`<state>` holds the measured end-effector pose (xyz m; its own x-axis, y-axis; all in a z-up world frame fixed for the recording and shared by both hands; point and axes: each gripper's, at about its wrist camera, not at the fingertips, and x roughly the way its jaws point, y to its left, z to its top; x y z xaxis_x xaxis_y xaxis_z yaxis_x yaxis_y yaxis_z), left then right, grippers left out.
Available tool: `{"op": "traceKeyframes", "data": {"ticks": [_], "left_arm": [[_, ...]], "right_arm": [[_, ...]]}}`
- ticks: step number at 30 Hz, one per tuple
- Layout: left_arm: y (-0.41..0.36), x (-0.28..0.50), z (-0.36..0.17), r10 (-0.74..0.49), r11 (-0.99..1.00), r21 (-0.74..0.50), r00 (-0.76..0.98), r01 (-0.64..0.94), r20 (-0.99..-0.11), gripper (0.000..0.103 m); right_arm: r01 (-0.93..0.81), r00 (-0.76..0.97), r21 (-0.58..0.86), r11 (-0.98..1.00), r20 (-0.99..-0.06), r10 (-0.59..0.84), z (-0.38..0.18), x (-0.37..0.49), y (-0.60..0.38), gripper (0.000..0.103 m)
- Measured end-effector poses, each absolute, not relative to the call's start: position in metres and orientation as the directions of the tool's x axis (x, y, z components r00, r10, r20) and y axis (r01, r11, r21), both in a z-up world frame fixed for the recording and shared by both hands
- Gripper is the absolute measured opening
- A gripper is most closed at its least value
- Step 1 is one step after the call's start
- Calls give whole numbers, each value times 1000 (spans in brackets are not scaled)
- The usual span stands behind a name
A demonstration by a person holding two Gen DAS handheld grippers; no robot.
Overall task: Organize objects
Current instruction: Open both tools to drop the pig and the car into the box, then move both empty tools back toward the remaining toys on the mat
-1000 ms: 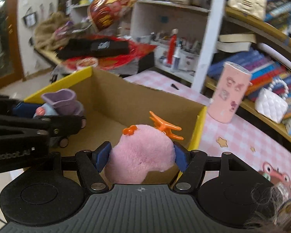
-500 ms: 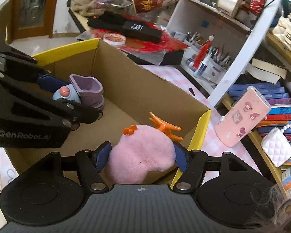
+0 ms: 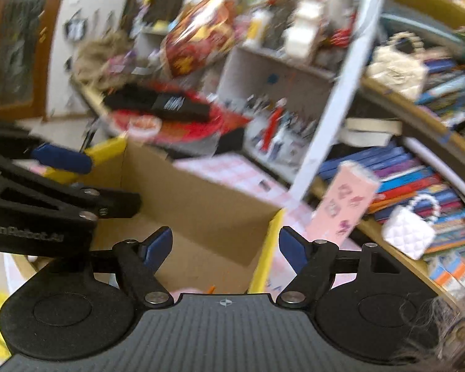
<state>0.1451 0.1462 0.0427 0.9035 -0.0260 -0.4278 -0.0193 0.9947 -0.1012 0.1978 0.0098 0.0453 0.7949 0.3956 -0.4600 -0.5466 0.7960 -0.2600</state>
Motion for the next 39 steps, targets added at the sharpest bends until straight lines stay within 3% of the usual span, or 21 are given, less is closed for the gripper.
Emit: {"op": "traceKeyframes", "data": {"ticks": [4, 9, 27, 39], "left_arm": [[153, 124, 56, -18, 992, -124, 924, -32, -381, 73], [157, 99, 60, -27, 993, -116, 928, -18, -371, 74], [157, -5, 19, -62, 995, -100, 859, 12, -508, 79], [153, -54, -1, -66, 997, -64, 827, 36, -559, 83]], "right_arm": [[-476, 832, -172, 862, -404, 379, 62, 178, -6, 75], [-409, 846, -59, 911, -400, 354, 70, 153, -21, 75], [-270, 773, 2, 963, -595, 218, 16, 29, -21, 75], [-210, 733, 0, 978, -662, 157, -10, -35, -16, 75]]}}
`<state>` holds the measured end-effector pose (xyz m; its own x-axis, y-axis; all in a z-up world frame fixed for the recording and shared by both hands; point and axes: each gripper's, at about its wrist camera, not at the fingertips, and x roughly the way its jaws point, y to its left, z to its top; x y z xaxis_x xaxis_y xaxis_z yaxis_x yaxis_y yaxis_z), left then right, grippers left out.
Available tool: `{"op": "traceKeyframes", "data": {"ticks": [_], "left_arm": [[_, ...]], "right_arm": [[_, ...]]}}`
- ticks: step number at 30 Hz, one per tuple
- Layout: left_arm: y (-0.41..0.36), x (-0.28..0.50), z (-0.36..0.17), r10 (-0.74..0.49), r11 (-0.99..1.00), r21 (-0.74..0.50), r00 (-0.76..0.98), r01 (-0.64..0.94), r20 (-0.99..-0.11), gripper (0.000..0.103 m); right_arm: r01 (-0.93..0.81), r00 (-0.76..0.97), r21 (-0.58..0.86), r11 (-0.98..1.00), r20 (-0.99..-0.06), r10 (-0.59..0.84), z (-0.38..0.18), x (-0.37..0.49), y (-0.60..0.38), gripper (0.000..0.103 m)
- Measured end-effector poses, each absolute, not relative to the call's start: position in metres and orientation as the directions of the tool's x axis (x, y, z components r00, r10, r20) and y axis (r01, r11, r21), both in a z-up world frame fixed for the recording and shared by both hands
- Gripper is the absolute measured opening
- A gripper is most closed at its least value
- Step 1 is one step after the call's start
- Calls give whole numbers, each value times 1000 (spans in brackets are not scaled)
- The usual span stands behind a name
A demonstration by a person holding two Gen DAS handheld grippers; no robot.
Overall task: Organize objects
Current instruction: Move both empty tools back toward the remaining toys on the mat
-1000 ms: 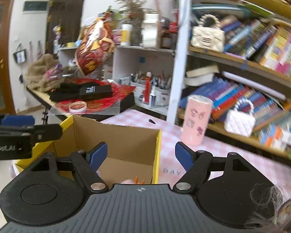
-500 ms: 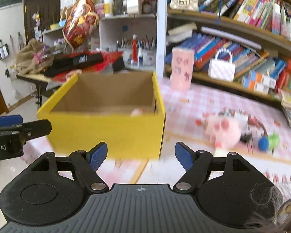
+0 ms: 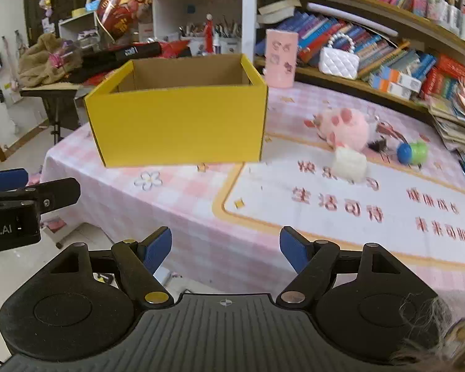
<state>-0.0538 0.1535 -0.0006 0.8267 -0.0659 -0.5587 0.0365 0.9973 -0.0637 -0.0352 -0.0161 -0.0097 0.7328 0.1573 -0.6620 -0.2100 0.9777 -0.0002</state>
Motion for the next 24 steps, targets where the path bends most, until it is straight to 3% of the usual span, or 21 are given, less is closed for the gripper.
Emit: {"op": "traceKeyframes", "data": {"ticks": [6, 24], "left_arm": [[142, -65, -9, -106, 994, -50, 805, 95, -583, 90], [100, -71, -16, -257, 958, -54, 756, 282, -602, 91]], "right_arm": [[-168, 736, -34, 985, -669, 103, -14, -57, -20, 81], [63, 707, -57, 996, -702, -85, -22, -91, -67, 84]]}}
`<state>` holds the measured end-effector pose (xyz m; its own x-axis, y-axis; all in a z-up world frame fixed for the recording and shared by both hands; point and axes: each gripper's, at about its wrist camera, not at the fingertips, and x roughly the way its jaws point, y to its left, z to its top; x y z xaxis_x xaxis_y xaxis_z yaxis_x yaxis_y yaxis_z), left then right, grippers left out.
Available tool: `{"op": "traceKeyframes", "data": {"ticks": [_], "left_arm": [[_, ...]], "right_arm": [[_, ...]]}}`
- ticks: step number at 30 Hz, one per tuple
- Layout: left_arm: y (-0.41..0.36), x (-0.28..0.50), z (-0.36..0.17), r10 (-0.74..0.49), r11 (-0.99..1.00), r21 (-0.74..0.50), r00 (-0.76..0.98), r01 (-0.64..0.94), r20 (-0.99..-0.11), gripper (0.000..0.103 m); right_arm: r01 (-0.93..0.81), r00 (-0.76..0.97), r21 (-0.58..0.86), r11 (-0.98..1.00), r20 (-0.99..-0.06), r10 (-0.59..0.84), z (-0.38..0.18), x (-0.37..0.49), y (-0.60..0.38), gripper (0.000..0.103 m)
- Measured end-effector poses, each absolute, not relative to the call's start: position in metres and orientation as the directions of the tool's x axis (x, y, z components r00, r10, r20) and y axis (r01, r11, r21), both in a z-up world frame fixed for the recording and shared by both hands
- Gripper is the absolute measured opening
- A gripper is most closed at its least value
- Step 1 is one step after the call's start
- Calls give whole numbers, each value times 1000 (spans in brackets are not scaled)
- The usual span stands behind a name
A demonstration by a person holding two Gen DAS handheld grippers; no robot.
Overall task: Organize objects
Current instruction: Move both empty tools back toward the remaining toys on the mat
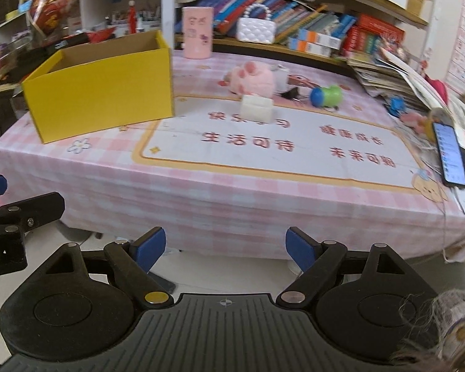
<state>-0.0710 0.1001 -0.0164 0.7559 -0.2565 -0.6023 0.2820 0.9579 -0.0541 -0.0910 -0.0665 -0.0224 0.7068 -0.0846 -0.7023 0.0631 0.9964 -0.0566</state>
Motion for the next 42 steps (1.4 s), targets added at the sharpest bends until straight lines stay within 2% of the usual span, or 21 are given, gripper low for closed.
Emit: {"op": "traceKeyframes", "data": {"ticks": [17, 42], "left_arm": [[32, -53, -12, -384, 882, -7, 709, 472, -591, 91], [-25, 3, -23, -364, 900, -41, 694, 435, -621, 91]], "right_arm": [[275, 665, -67, 959, -708, -240, -22, -98, -131, 86], [251, 664, -33, 968, -722, -197, -27, -45, -195, 86]]}}
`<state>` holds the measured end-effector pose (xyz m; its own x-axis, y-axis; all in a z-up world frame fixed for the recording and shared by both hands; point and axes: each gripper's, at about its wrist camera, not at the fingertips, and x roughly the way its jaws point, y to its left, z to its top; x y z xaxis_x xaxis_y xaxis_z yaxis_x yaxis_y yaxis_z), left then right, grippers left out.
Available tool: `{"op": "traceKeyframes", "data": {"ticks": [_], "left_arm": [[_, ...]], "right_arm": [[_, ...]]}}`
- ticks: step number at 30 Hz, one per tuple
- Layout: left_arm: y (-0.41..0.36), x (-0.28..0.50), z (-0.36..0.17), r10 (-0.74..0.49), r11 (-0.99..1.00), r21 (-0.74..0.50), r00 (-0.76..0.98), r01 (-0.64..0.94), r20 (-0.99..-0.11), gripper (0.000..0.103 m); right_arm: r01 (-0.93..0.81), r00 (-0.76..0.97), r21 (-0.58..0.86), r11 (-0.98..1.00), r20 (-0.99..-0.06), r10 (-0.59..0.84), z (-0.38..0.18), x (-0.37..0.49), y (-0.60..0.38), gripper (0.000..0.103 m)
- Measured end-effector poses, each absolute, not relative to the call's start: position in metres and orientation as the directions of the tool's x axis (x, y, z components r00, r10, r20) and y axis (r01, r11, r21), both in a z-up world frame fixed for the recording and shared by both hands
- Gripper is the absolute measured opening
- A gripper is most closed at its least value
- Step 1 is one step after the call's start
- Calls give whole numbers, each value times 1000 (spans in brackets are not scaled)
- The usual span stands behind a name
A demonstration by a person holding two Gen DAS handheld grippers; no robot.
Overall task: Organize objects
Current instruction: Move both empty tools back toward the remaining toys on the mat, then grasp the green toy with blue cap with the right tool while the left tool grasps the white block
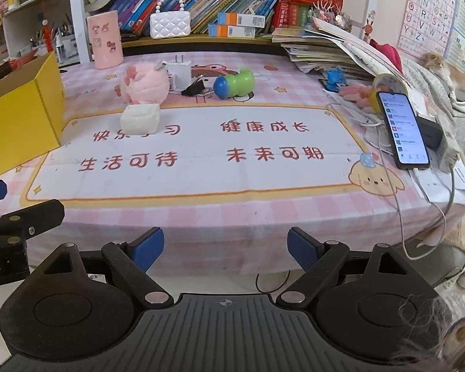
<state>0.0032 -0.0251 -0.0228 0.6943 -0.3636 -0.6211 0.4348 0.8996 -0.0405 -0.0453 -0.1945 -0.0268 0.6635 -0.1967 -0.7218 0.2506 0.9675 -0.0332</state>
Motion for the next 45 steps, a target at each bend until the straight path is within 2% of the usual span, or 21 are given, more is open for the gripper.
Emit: {"op": "traceKeyframes", "data": {"ticks": [16, 32, 45], "left_arm": [[-80, 54, -21, -309, 933, -57, 710, 356, -633, 91], [-108, 118, -21, -129, 991, -49, 762, 127, -634, 90], [-135, 171, -53, -64, 995, 11, 704, 101, -708, 90]], "right_arm": [[194, 694, -12, 981, -705, -146, -21, 14, -257, 85], [23, 741, 23, 999, -672, -2, -20, 91, -301, 82], [-117, 744, -6, 993, -662, 83, -34, 186, -318, 83]]}}
